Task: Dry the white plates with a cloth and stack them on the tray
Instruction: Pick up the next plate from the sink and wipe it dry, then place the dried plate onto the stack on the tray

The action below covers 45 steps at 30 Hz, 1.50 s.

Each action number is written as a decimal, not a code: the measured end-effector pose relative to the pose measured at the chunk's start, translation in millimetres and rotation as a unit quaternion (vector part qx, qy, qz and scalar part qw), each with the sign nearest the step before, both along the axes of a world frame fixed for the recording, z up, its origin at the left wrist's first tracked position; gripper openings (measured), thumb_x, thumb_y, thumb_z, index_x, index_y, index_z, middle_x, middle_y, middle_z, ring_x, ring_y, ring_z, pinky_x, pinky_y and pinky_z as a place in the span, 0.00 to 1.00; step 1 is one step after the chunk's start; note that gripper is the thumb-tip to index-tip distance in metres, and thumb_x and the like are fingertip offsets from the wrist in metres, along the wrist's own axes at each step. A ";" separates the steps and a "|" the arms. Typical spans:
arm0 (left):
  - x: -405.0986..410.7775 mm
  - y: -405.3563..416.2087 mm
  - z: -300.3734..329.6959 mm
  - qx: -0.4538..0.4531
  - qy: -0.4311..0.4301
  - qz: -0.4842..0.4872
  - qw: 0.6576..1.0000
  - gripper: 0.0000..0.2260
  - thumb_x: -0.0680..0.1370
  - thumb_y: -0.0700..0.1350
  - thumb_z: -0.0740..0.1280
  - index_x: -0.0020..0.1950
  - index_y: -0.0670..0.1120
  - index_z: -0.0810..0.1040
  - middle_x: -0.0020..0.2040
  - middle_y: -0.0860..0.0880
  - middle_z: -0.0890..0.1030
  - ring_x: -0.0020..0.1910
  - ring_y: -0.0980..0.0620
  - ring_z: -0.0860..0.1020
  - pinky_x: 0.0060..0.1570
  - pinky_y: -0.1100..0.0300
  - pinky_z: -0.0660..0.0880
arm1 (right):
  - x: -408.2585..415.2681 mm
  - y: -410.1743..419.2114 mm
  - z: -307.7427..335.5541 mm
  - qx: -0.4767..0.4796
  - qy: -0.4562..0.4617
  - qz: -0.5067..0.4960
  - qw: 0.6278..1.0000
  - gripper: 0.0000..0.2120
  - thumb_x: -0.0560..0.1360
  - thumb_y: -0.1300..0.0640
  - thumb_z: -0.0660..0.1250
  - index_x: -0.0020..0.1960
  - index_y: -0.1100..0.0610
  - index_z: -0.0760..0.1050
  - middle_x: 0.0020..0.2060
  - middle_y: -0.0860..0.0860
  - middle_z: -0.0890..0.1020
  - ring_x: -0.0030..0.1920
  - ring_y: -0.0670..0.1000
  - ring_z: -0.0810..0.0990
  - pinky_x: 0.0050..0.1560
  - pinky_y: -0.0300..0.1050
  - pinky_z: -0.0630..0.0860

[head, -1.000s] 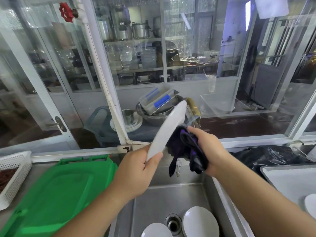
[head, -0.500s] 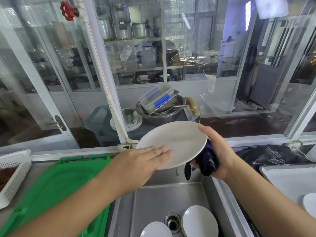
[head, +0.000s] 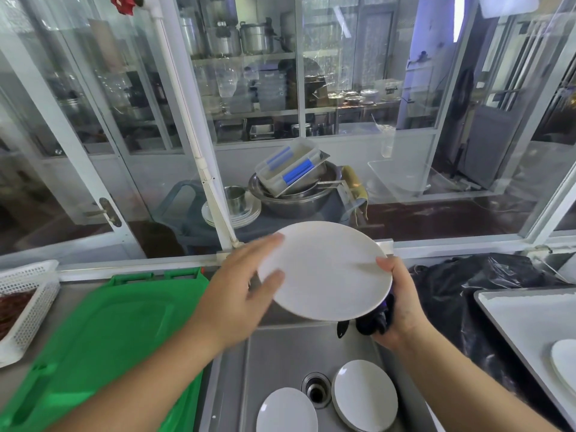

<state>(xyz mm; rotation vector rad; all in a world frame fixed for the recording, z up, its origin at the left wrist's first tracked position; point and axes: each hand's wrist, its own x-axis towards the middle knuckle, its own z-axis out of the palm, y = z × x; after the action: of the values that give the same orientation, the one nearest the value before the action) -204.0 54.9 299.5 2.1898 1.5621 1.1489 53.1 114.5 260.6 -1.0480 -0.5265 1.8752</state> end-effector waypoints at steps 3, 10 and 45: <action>0.2 5.3 -4.5 -0.170 -0.304 0.111 0.931 0.14 0.84 0.49 0.66 0.70 0.56 0.79 0.66 0.57 0.82 0.64 0.62 0.79 0.68 0.57 0.75 | -3.8 -4.8 -4.0 0.010 0.011 0.003 1.000 0.21 0.72 0.45 0.65 0.54 0.62 0.77 0.18 0.50 0.64 0.15 0.50 0.62 0.20 0.35 0.63; -4.6 0.7 -17.3 -0.322 -0.561 0.119 0.754 0.10 0.84 0.41 0.66 0.61 0.43 0.85 0.57 0.38 0.86 0.44 0.46 0.85 0.40 0.52 0.84 | -16.5 -9.4 -15.4 -0.009 -0.045 0.013 0.999 0.21 0.69 0.46 0.66 0.56 0.59 0.72 0.19 0.49 0.59 0.17 0.48 0.59 0.25 0.34 0.58; 227.0 -27.2 -75.0 -0.456 -0.418 -0.072 0.782 0.10 0.83 0.34 0.65 0.57 0.42 0.85 0.48 0.41 0.88 0.40 0.47 0.87 0.35 0.56 0.83 | 257.6 -183.2 -58.6 0.015 -0.247 -0.213 0.945 0.18 0.60 0.55 0.78 0.47 0.61 0.80 0.40 0.60 0.84 0.36 0.58 0.84 0.35 0.49 0.82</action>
<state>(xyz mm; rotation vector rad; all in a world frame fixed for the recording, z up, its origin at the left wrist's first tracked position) 22.9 27.7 224.4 0.9175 1.1133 0.8263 310.7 -68.7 202.0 -1.4901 -0.5540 1.2194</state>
